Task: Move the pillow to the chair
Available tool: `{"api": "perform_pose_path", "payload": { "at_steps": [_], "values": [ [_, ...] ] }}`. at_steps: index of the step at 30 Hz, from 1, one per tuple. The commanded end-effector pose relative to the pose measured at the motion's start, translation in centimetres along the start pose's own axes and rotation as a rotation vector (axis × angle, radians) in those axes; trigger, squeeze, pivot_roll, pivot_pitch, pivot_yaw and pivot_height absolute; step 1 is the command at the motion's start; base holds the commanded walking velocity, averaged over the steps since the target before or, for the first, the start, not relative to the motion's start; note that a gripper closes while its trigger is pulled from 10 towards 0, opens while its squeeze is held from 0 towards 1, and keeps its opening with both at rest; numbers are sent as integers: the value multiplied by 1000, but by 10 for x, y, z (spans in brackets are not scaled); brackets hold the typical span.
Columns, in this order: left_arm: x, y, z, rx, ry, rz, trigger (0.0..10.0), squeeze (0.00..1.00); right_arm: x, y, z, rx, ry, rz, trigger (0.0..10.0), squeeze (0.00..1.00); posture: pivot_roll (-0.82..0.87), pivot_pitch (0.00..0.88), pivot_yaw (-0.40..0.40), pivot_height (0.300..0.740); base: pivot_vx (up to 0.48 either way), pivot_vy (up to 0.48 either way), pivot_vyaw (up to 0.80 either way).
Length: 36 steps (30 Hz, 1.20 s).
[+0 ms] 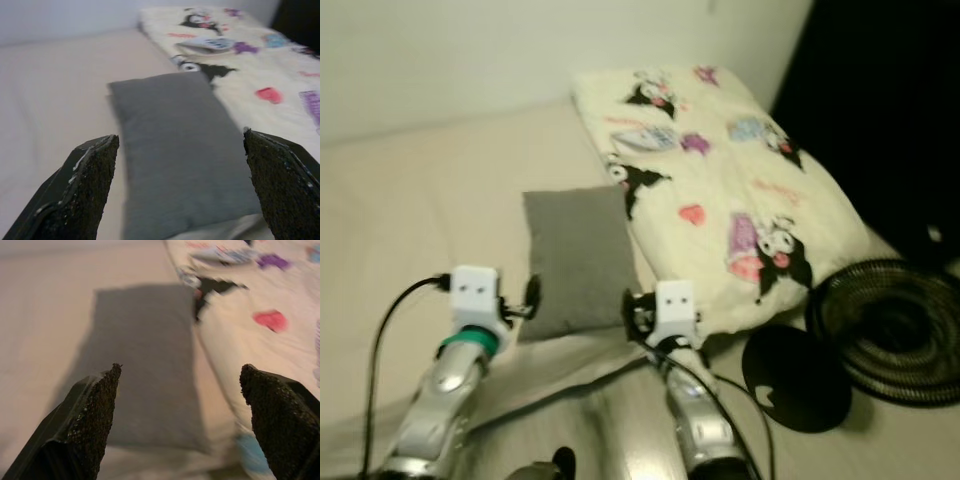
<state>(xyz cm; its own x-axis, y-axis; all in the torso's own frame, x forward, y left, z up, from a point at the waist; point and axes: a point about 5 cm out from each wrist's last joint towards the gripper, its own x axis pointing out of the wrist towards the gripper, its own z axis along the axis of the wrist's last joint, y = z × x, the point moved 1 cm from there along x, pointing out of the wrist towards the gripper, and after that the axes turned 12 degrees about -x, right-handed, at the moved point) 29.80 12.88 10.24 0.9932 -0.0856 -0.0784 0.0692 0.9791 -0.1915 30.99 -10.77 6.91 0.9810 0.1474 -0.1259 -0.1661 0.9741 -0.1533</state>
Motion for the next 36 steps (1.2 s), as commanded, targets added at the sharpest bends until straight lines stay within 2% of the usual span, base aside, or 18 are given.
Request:
{"api": "perform_pose_path", "payload": {
  "at_steps": [1, 11, 14, 21, 36],
  "values": [
    [-3, 1, -6, -5, 19, 6, 10000, 0, -4, 2, -10, 3, 38, 5, 10000, 0, 60, 30, 19, 740, 0, 0, 788],
    [-2, 3, -2, -16, -5, 32, 10000, 0, -4, 2, -10, 4, 37, 8, 10000, 0, 61, 34, 15, 740, 0, 0, 789],
    [-2, 5, -1, -20, -7, 38, 10000, 0, -4, 3, -10, 31, 38, 10, 10000, 0, 62, 35, 13, 740, 0, 0, 669],
    [-4, 6, -1, -34, -8, 41, 10000, 0, -4, 3, -10, 42, 35, 10, 10000, 0, 64, 35, 9, 740, 0, 0, 0],
    [-5, 7, 1, -35, -22, 42, 10000, 0, -4, 3, -10, 48, 36, 6, 10000, 0, 68, 37, 12, 740, 325, 0, 0]
  ]
}}
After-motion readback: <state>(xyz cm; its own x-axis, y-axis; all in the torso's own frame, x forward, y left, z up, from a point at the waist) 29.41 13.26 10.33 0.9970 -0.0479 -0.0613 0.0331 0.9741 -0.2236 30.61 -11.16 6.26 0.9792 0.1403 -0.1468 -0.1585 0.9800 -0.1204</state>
